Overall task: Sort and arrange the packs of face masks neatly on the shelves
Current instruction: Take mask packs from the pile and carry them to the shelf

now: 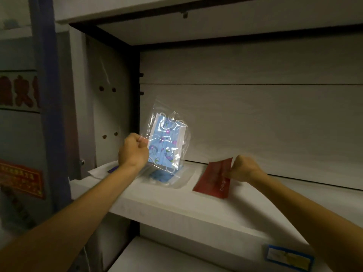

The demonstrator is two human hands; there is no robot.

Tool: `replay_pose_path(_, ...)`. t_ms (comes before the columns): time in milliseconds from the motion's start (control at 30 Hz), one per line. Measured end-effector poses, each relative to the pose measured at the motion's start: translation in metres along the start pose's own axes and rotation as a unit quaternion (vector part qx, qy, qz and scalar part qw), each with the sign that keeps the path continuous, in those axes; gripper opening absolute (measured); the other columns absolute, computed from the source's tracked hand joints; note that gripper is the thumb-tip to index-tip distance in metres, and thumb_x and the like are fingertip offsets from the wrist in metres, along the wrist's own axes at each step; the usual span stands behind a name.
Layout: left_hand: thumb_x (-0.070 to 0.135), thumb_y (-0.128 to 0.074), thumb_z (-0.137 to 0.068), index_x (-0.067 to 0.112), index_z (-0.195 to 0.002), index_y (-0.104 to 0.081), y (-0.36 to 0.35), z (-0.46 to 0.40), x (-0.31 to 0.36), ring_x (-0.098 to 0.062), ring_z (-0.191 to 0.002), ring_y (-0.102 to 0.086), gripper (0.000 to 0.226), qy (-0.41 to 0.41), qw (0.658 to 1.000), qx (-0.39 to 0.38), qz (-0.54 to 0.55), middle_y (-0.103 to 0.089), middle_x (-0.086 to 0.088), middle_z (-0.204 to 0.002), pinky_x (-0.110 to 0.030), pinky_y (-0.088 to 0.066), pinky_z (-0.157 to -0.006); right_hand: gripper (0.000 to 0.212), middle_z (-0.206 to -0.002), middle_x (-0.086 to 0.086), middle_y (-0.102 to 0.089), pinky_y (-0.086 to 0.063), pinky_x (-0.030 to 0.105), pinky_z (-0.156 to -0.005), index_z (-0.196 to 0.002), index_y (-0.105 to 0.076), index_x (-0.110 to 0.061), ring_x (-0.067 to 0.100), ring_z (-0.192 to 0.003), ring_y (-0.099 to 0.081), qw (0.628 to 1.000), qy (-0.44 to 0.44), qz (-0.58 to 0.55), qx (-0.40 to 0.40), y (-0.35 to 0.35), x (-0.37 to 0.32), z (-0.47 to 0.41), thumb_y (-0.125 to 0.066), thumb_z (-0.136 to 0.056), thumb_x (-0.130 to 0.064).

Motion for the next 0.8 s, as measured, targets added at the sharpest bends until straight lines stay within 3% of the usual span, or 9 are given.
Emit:
replay_pose_path(133,0.019,-0.054,-0.093,0.012,-0.090,-0.057,-0.017,-0.018,-0.003,-0.031,-0.087,-0.060,0.008,-0.008,0.999,-0.030,0.031,-0.064,-0.013,-0.094,-0.031,-0.044,-0.071,0.030,-0.081,0.010,-0.059,-0.043,0.028,-0.061,-0.076,-0.055,-0.009,0.028,-0.076,-0.056,0.999,-0.020,0.030,0.039,0.004,0.003,0.004,-0.063,-0.088,-0.035)
replay_pose_path(233,0.019,-0.056,-0.092,0.013,-0.088,-0.057,-0.030,-0.022,-0.002,-0.035,-0.095,-0.061,0.008,-0.009,0.997,-0.063,0.044,-0.066,-0.015,-0.099,-0.038,-0.050,-0.081,0.033,-0.076,0.007,-0.061,-0.042,0.026,-0.055,-0.080,-0.062,-0.009,0.026,-0.072,-0.058,0.995,-0.027,0.054,0.077,0.018,0.005,0.019,-0.063,-0.090,-0.040)
replay_pose_path(367,0.019,-0.055,-0.094,0.009,-0.099,-0.062,-0.044,-0.015,0.000,-0.026,-0.091,-0.056,0.014,-0.017,0.994,-0.103,0.039,-0.060,-0.003,-0.094,-0.029,-0.042,-0.078,0.031,-0.097,0.012,-0.068,-0.045,0.028,-0.064,-0.102,-0.067,-0.008,0.027,-0.080,-0.060,0.989,-0.011,0.062,0.132,0.035,0.006,0.051,-0.055,-0.096,-0.037)
replay_pose_path(567,0.020,-0.054,-0.095,0.017,-0.092,-0.055,-0.073,0.023,0.005,-0.023,-0.089,-0.055,0.005,-0.025,0.981,-0.182,0.064,-0.059,-0.003,-0.096,-0.027,-0.037,-0.072,0.026,-0.095,0.010,-0.069,-0.056,0.037,-0.071,-0.102,-0.067,-0.011,0.023,-0.079,-0.062,0.979,-0.015,0.069,0.191,0.049,0.029,0.111,-0.055,-0.096,-0.033)
replay_pose_path(667,0.021,-0.055,-0.094,0.016,-0.093,-0.057,-0.087,0.051,0.010,-0.026,-0.094,-0.058,0.005,-0.025,0.975,-0.204,0.085,-0.063,-0.007,-0.102,-0.027,-0.039,-0.073,0.024,-0.095,0.008,-0.069,-0.057,0.038,-0.071,-0.103,-0.066,-0.010,0.023,-0.079,-0.062,0.976,-0.022,0.069,0.207,0.058,0.043,0.142,-0.056,-0.096,-0.031)
replay_pose_path(800,0.021,-0.055,-0.095,0.015,-0.095,-0.057,-0.104,0.086,0.033,-0.022,-0.085,-0.055,0.007,-0.045,0.968,-0.229,0.092,-0.065,-0.010,-0.104,-0.026,-0.035,-0.069,0.022,-0.090,0.007,-0.070,-0.054,0.034,-0.065,-0.099,-0.067,-0.013,0.024,-0.077,-0.061,0.968,-0.039,0.090,0.232,0.078,0.065,0.173,-0.055,-0.096,-0.031)
Point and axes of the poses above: each hand's wrist, its own z-axis away from the middle knuckle, its own y-axis out of the back of the hand, x = y × z, the point moved 9 cm from there along -z, towards the middle knuckle
